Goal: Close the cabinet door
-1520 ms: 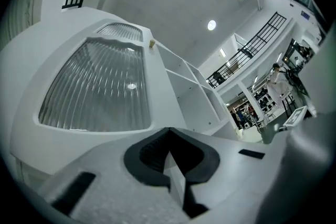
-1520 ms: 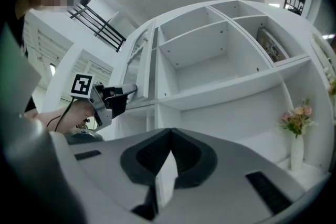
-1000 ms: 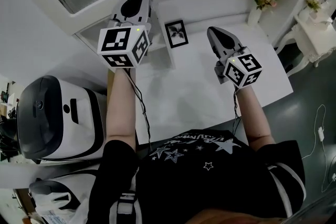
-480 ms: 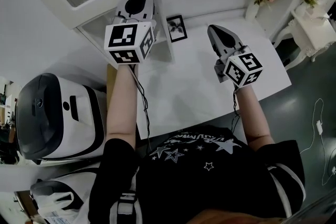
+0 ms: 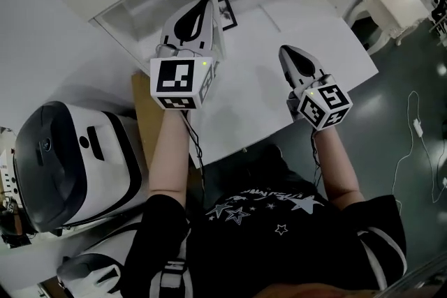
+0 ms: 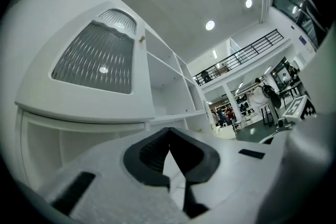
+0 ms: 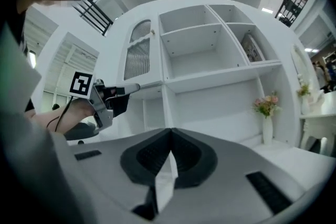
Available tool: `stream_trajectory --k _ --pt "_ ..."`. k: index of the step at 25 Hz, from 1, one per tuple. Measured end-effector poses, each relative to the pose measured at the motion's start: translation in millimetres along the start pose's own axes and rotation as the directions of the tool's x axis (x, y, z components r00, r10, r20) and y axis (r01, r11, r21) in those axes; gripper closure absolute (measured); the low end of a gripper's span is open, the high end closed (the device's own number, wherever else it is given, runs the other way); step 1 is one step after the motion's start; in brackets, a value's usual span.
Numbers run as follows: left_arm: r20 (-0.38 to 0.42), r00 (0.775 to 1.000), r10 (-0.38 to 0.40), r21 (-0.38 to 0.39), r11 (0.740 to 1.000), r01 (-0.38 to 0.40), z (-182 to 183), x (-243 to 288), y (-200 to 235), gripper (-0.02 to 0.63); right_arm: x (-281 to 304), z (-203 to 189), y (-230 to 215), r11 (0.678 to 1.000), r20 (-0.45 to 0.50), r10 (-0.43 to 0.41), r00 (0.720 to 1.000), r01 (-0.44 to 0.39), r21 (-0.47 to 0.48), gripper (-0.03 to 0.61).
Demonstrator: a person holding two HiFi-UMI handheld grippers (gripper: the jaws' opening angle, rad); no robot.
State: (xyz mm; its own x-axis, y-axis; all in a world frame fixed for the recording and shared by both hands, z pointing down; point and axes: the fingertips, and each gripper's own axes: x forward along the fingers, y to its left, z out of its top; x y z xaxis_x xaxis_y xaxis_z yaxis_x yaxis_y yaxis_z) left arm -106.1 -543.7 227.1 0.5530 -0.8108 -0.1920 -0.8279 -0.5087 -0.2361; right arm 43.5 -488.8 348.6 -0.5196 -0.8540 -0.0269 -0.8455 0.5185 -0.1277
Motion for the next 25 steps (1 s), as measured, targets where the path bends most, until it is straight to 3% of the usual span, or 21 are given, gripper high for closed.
stream_trajectory --k 4,9,16,25 --pt "-0.019 1.0 -0.01 -0.06 0.998 0.009 -18.7 -29.0 -18.4 0.604 -21.3 -16.2 20.5 0.999 -0.028 -0.012 1.0 0.013 0.033 0.572" --pt "-0.08 0.997 0.016 -0.167 0.986 -0.029 -53.5 -67.7 -47.6 0.604 -46.7 -25.4 33.1 1.0 -0.046 -0.003 0.999 0.003 0.008 0.574" --pt "-0.191 0.982 0.005 -0.198 0.979 -0.044 -85.5 -126.4 -117.2 0.604 -113.2 -51.6 45.9 1.0 -0.091 0.024 0.996 -0.023 0.012 0.574" --pt "-0.267 0.963 0.026 -0.199 0.977 -0.082 -83.5 -201.9 -204.9 0.604 -217.2 -59.9 49.4 0.999 -0.089 0.025 0.996 -0.022 0.029 0.574"
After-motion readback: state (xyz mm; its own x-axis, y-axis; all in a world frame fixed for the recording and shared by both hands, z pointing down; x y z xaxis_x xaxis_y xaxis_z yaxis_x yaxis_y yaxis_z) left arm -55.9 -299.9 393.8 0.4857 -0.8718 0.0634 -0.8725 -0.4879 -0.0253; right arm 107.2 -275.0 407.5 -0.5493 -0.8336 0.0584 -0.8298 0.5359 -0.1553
